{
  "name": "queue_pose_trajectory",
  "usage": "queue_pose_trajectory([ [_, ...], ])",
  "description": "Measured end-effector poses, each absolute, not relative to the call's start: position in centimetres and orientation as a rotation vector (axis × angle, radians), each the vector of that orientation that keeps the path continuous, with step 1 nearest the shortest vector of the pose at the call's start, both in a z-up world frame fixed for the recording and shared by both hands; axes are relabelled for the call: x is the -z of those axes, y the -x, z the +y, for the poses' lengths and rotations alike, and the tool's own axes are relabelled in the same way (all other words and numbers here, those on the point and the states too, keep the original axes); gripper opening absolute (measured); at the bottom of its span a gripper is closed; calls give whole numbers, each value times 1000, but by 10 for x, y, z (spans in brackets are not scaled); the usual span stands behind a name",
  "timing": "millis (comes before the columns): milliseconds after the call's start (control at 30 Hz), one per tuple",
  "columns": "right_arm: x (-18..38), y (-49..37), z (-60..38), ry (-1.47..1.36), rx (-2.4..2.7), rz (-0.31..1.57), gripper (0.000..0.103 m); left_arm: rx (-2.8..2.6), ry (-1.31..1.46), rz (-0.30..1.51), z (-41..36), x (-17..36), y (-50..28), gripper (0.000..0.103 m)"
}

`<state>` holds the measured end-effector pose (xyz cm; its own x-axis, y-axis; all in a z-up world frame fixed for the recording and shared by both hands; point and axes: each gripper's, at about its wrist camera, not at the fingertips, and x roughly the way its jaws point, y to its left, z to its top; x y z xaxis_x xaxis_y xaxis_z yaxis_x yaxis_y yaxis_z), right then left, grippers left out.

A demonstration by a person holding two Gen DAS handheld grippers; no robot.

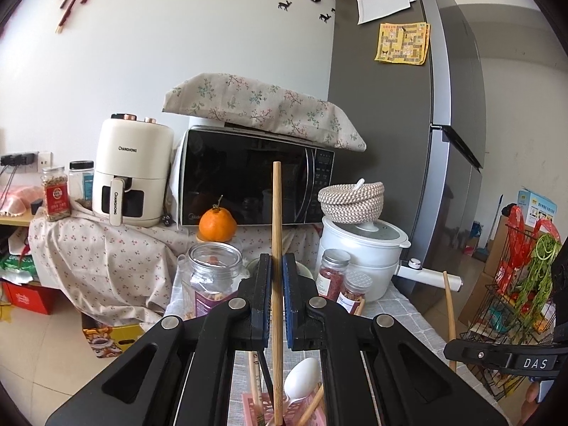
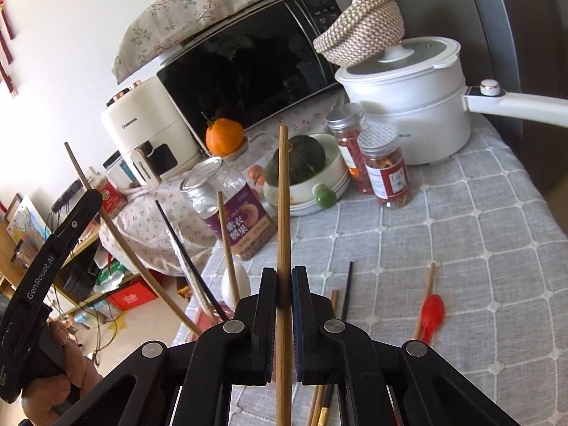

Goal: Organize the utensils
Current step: 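Carry both held wooden chopsticks over the pink basket and lower them in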

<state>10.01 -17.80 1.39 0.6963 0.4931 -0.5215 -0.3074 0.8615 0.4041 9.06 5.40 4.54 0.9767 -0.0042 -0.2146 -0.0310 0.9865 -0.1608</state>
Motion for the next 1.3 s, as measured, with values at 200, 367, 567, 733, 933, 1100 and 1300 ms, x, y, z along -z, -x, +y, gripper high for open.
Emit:
queue_pose_trajectory([
  [200,-13,-100,-178,-295,-451,666,5,-9,177,288,57,-30,-104,6],
  [367,-13,-100,-179,-293,-448,662,5,26,196,397,58,-14,-117,6],
  [567,-15,-99,-175,-288,-454,643,5,32,266,562,63,3,-133,8],
  [733,-20,-98,-169,-290,-458,602,5,28,277,642,67,5,-134,35],
  [933,-32,-101,-155,-330,-455,530,5,3,273,702,77,1,-119,60],
  [1100,-39,-106,-137,-342,-431,475,5,-42,251,770,93,5,-104,72],
  [1300,-42,-105,-110,-308,-389,399,5,-79,221,879,118,25,-95,75],
])
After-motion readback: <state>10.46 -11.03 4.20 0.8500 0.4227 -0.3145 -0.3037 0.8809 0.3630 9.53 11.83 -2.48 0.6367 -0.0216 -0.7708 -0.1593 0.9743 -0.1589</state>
